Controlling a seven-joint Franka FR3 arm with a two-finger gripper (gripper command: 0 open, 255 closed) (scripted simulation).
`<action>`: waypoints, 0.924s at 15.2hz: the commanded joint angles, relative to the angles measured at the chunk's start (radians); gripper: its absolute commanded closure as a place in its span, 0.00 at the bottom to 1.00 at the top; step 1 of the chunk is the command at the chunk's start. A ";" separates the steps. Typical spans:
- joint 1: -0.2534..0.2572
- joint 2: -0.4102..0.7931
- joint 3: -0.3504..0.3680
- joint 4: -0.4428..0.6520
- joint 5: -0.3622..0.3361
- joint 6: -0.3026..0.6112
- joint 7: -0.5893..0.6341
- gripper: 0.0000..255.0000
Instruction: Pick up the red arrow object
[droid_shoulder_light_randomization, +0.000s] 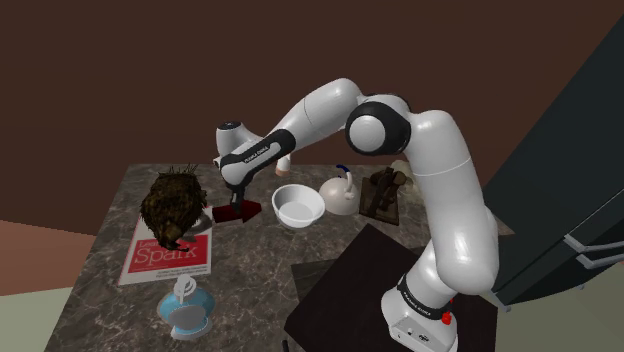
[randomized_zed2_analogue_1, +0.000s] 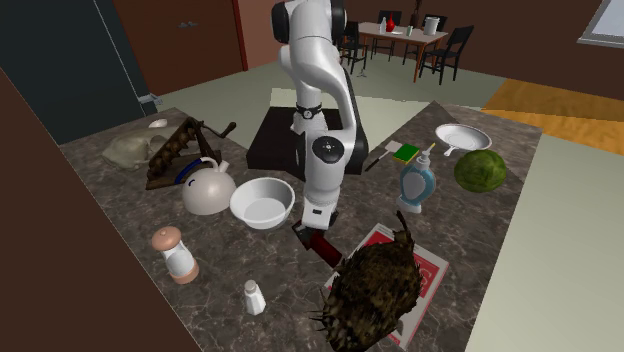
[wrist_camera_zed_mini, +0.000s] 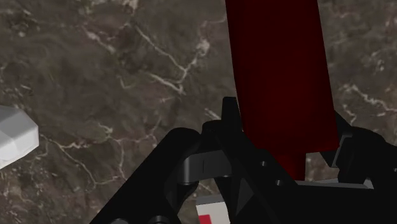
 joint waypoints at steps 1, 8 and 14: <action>-0.001 0.001 -0.002 -0.001 -0.001 0.001 0.000 1.00; -0.004 -0.047 0.003 -0.007 0.005 -0.041 -0.006 1.00; -0.007 -0.103 0.009 -0.012 0.012 -0.092 -0.013 1.00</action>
